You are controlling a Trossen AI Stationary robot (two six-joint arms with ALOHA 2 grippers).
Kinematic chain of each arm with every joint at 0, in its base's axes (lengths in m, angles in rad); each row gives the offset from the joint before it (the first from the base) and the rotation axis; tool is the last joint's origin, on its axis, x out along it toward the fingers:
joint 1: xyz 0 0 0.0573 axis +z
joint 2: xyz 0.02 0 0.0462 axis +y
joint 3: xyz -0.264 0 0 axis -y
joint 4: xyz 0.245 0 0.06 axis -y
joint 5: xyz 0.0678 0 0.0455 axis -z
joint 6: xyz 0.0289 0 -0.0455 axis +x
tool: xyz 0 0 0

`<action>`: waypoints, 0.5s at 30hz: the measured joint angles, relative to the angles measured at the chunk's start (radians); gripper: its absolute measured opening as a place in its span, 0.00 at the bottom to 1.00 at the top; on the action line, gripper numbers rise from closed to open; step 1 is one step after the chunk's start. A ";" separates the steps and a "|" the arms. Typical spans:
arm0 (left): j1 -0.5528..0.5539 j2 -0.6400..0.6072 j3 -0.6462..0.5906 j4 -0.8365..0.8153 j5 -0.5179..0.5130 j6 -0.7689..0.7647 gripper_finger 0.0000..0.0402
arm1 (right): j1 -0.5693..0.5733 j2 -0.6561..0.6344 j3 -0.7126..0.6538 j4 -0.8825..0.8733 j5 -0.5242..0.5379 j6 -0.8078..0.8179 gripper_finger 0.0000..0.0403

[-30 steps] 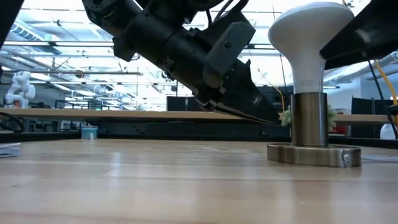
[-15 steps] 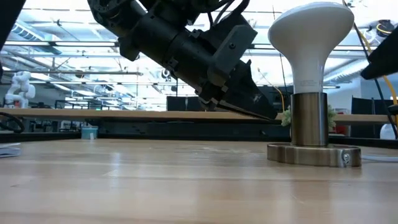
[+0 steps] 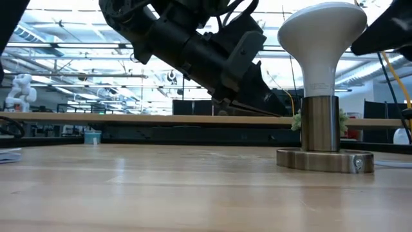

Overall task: Screw lightbulb
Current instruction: Remove the lightbulb from the bronze lamp socket

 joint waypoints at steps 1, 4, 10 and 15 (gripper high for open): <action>0.000 0.000 0.000 0.000 0.003 0.000 0.13 | -0.008 0.000 0.000 -0.001 -0.006 -0.004 0.02; 0.000 0.000 0.000 0.018 0.005 0.000 0.13 | -0.027 0.000 0.000 0.001 -0.008 -0.036 0.00; -0.002 0.000 0.000 0.101 0.006 0.003 0.13 | -0.066 0.000 0.000 0.002 -0.046 -0.076 0.00; -0.003 0.000 0.000 0.108 0.028 0.003 0.13 | -0.083 0.000 0.000 0.002 -0.068 -0.095 0.00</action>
